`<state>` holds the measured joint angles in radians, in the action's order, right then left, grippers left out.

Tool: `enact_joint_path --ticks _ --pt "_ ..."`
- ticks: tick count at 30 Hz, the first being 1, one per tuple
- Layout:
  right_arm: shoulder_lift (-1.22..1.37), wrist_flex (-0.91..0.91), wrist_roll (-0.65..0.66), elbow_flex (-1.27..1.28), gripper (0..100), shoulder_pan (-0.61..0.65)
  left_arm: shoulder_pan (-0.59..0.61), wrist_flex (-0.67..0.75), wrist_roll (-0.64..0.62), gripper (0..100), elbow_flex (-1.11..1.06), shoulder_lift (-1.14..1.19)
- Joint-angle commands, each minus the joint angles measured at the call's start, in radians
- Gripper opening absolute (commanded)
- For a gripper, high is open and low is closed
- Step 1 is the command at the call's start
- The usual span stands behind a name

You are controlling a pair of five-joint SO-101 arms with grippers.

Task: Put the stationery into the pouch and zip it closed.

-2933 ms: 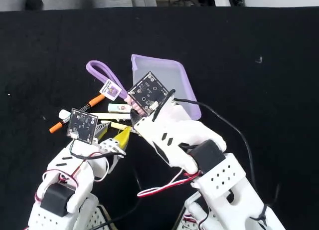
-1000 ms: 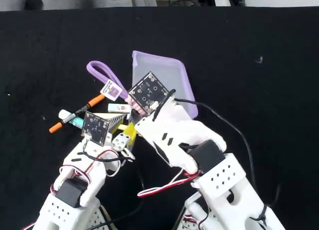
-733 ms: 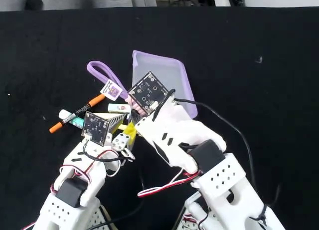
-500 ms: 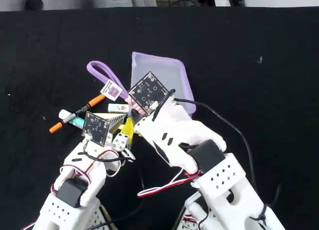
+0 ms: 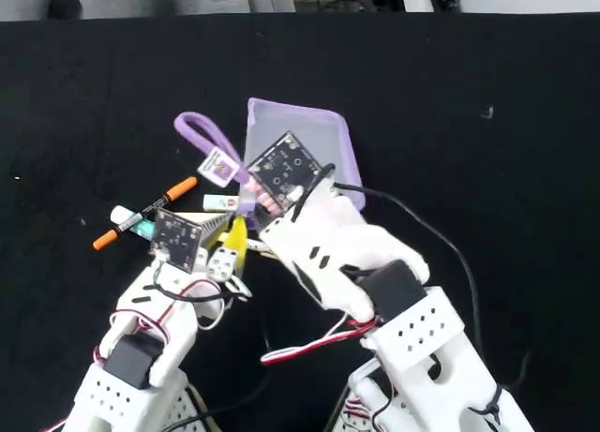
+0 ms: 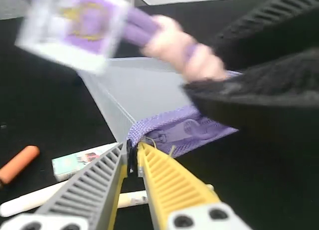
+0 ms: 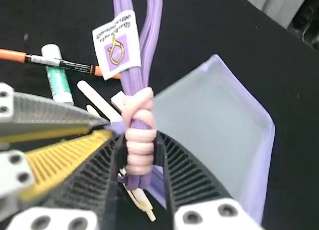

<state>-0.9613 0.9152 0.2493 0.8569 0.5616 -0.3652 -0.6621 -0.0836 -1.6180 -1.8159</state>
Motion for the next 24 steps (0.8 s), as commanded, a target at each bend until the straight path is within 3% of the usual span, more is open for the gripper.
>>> enact_joint_path --ticks 1,9,24 --pt "-0.096 0.031 0.009 -0.019 1.1 -0.066 0.105 0.014 0.000 3 0.045 -0.008" --pt "-0.199 0.083 0.011 -0.016 1.1 -0.123 0.191 -0.081 -0.002 3 0.116 -0.009" --pt "-0.209 0.094 0.058 -0.010 1.1 -0.230 0.320 -0.078 -0.002 3 0.133 -0.009"
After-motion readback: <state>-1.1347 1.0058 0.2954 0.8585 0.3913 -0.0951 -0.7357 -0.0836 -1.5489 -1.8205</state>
